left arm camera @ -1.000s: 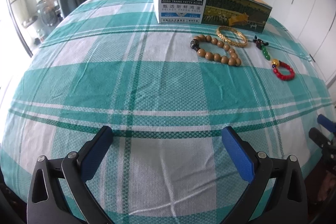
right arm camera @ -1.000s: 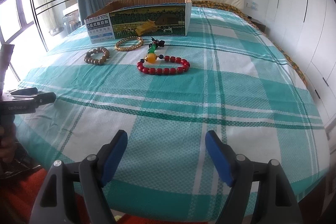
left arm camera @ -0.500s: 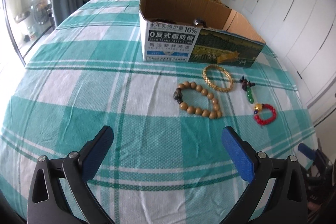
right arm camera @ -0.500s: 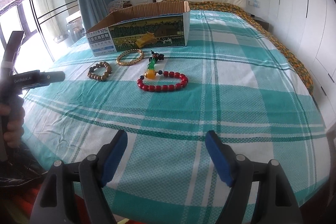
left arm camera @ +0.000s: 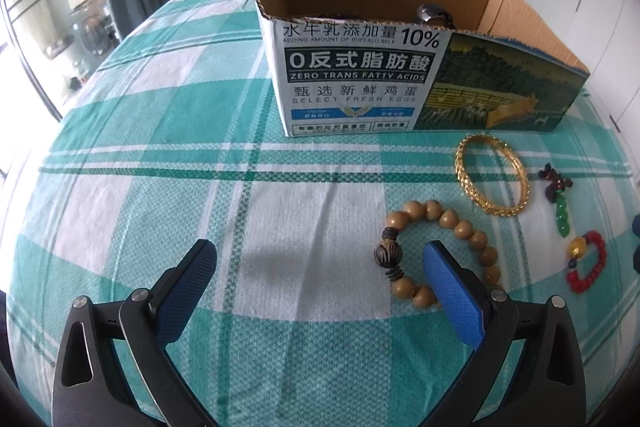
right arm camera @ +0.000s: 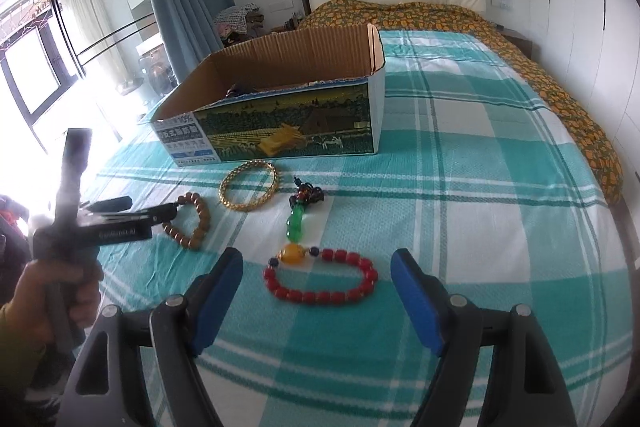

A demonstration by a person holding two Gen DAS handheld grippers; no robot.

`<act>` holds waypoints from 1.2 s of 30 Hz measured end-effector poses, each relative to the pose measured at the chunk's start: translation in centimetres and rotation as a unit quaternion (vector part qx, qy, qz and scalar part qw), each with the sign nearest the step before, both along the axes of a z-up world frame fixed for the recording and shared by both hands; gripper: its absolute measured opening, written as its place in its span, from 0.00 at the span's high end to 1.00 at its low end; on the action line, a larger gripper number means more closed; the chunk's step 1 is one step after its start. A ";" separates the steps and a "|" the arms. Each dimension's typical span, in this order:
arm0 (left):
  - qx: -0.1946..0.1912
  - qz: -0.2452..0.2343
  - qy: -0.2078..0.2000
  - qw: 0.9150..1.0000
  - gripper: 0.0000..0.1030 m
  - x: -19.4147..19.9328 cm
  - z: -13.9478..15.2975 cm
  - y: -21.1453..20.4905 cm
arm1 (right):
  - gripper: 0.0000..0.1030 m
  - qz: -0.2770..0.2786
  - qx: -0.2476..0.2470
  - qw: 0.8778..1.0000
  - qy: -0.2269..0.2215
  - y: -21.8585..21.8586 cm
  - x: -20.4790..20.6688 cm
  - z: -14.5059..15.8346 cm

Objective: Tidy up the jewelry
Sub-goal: 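Grasp the small wooden bead bracelet with the left tool while the right tool grasps the jade pendant, then carry the wooden bead bracelet and jade pendant into the box and release both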

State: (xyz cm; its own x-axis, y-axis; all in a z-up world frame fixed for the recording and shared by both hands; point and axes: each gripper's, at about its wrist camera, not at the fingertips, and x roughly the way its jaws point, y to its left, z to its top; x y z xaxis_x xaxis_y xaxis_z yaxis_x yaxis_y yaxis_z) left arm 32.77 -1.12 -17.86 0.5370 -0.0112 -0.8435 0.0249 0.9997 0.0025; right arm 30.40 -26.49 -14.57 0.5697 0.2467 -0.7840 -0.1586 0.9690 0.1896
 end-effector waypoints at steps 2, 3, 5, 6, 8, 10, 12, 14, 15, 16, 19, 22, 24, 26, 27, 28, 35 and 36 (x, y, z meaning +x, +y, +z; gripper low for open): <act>0.003 -0.004 -0.003 1.000 0.00 0.0 -0.2 -0.2 | 0.24 0.010 0.007 1.000 0.025 0.8 2.2 -1.1; 0.005 -0.005 -0.003 1.000 0.00 0.1 -0.2 -0.3 | 0.24 0.019 0.011 0.999 0.035 1.3 3.1 -1.6; 0.004 -0.005 -0.002 1.000 0.00 0.3 -0.2 -0.4 | 0.24 0.027 0.003 0.999 0.044 2.4 4.9 -2.5; 0.005 -0.004 -0.001 1.000 0.00 0.3 -0.2 -0.4 | 0.24 0.029 -0.005 0.999 0.046 2.9 5.6 -2.8; 0.005 -0.007 -0.002 1.000 0.06 0.4 -0.1 -0.6 | 0.25 0.033 -0.028 0.998 0.050 4.0 6.8 -3.4; 0.001 -0.020 -0.008 1.000 0.19 0.0 0.2 -1.2 | 0.53 0.043 -0.049 0.996 0.059 5.1 7.4 -4.0; 0.000 -0.041 -0.014 0.999 0.37 -0.5 0.5 -1.9 | 0.79 0.052 -0.076 0.995 0.045 5.8 7.4 -4.1; -0.003 -0.061 -0.018 0.998 0.88 -0.7 0.8 -2.6 | 0.85 0.049 -0.062 0.996 0.043 5.5 7.2 -3.8; -0.008 -0.068 -0.015 0.998 0.87 -0.7 0.9 -2.7 | 0.86 0.047 -0.048 0.997 0.039 5.1 6.9 -3.3; -0.019 -0.071 -0.014 0.997 0.88 -0.8 1.1 -2.6 | 0.86 0.044 -0.037 0.998 0.033 4.7 6.5 -2.7; -0.049 -0.072 -0.028 0.996 0.88 -1.4 2.3 -1.7 | 0.86 0.034 0.000 0.999 0.017 3.1 4.9 -0.1; -0.094 -0.073 -0.045 0.992 0.88 -2.5 4.2 -0.4 | 0.86 0.030 0.032 0.999 0.002 1.7 2.9 2.5; -0.115 -0.075 -0.056 0.989 0.88 -3.4 5.6 0.3 | 0.86 0.030 0.045 0.999 -0.008 1.1 1.7 3.9; -0.132 -0.077 -0.067 0.986 0.88 -4.3 6.9 0.8 | 0.86 0.030 0.053 0.998 -0.020 0.8 0.4 5.0; -0.140 -0.077 -0.073 0.984 0.88 -4.8 7.6 1.1 | 0.86 0.030 0.056 0.998 -0.025 0.8 0.4 5.2; -0.147 -0.078 -0.078 0.983 0.88 -5.2 8.3 1.3 | 0.86 0.030 0.060 0.997 -0.028 0.8 0.2 5.5; -0.173 -0.072 -0.112 0.976 0.88 -6.6 11.9 2.7 | 0.86 0.051 0.051 0.997 -0.037 2.1 -2.3 6.6; -0.175 -0.070 -0.112 0.976 0.88 -6.4 11.9 2.7 | 0.86 0.056 0.049 0.997 -0.039 2.4 -2.6 6.7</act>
